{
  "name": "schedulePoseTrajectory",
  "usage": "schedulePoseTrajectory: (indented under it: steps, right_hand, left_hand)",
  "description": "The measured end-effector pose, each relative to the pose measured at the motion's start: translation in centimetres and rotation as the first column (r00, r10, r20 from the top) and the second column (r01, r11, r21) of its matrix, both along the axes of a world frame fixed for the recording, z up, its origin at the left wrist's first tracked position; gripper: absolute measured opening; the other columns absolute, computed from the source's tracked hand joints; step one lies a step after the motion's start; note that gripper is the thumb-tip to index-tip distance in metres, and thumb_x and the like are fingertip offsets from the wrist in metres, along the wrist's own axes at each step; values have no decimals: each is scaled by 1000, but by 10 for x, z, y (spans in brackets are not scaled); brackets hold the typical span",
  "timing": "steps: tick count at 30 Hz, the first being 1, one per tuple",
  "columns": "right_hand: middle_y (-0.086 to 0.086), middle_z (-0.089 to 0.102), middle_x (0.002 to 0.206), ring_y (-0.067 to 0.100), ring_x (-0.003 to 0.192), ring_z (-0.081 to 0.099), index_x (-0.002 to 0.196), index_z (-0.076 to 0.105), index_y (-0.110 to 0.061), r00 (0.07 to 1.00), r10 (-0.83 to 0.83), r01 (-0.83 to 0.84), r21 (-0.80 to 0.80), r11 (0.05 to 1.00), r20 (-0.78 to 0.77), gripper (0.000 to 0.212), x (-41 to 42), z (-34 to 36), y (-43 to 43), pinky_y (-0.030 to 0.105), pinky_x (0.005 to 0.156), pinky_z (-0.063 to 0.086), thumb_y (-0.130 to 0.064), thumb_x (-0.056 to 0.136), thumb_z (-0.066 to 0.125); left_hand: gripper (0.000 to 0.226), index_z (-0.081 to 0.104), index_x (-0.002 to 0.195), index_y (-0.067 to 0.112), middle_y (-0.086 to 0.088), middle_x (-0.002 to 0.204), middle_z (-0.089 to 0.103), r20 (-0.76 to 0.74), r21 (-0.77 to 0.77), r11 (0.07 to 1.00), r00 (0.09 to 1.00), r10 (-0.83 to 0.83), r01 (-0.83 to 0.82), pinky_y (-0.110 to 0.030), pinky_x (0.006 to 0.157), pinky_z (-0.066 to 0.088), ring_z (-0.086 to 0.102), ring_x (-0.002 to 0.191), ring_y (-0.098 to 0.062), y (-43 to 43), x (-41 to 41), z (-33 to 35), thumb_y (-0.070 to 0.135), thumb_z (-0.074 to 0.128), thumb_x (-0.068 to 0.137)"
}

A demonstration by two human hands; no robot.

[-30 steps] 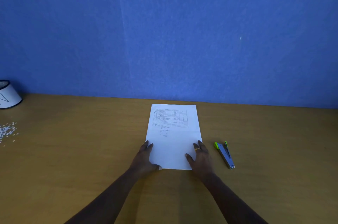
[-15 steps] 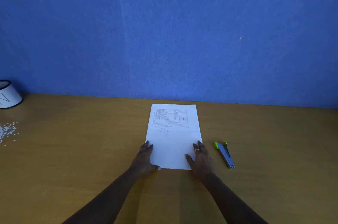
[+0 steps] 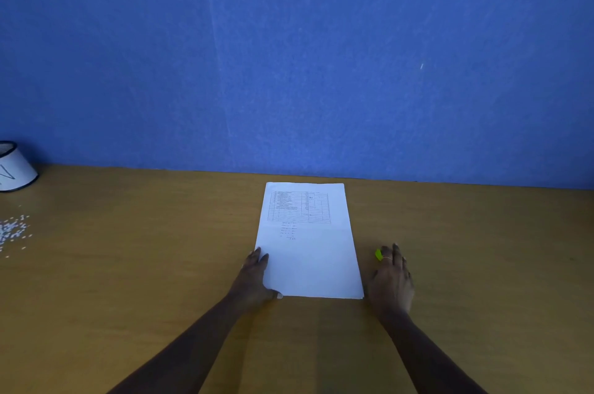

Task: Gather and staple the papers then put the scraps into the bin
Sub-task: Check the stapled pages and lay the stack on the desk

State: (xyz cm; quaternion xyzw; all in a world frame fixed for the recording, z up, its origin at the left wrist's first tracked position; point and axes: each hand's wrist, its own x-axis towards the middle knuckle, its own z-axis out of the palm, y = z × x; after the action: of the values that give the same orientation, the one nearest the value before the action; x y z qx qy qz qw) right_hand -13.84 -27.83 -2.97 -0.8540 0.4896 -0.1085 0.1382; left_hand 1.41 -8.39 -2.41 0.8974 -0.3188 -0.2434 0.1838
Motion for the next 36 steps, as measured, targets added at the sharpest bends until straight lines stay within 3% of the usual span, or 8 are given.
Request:
schedulePoseTrajectory:
  steps: [6, 15, 25, 30, 36]
  right_hand:
    - [6, 37, 148, 36, 118, 53, 132, 45, -7, 984, -21, 4, 97, 995, 174, 56, 6, 11, -13, 37, 89, 46, 15, 81, 40]
    - [14, 42, 143, 39, 118, 52, 125, 52, 1, 986, 21, -38, 100, 994, 165, 42, 40, 31, -43, 38, 94, 42, 11, 87, 37]
    - [21, 52, 127, 42, 107, 55, 113, 57, 7, 981, -26, -10, 183, 983, 193, 28, 47, 20, -53, 40, 87, 46, 6, 90, 41]
    - [20, 31, 149, 36, 133, 38, 128, 48, 7, 989, 24, -45, 145, 988, 144, 37, 45, 13, -50, 41, 102, 40, 1, 91, 42]
    - [19, 31, 150, 33, 141, 26, 131, 47, 4, 988, 129, -128, -17, 992, 87, 41, 44, 2, -24, 40, 116, 23, -9, 92, 46]
  left_hand:
    - [93, 5, 147, 11, -2, 157, -8, -3, 6, 1000, 1000, 6, -6, -33, 116, 11, -2, 146, -21, -1, 1, 0, 35, 66, 82]
    - [94, 3, 148, 12, 0, 157, -10, -17, -13, 1000, 1000, 10, -10, -34, 117, 12, -2, 145, -19, 1, 1, -3, 35, 66, 81]
    - [95, 3, 148, 11, 0, 157, -11, -33, -24, 1000, 999, 19, -20, -33, 117, 12, -2, 145, -19, 1, 2, -4, 33, 67, 81]
    - [94, 4, 148, 11, -1, 157, -10, -21, -18, 1000, 1000, 18, -18, -34, 118, 12, -2, 145, -20, 1, 2, -4, 34, 66, 81]
    - [93, 6, 147, 13, 0, 158, -6, -11, -68, 997, 999, 39, -40, -33, 117, 12, 1, 145, -19, 2, 1, -5, 33, 68, 80]
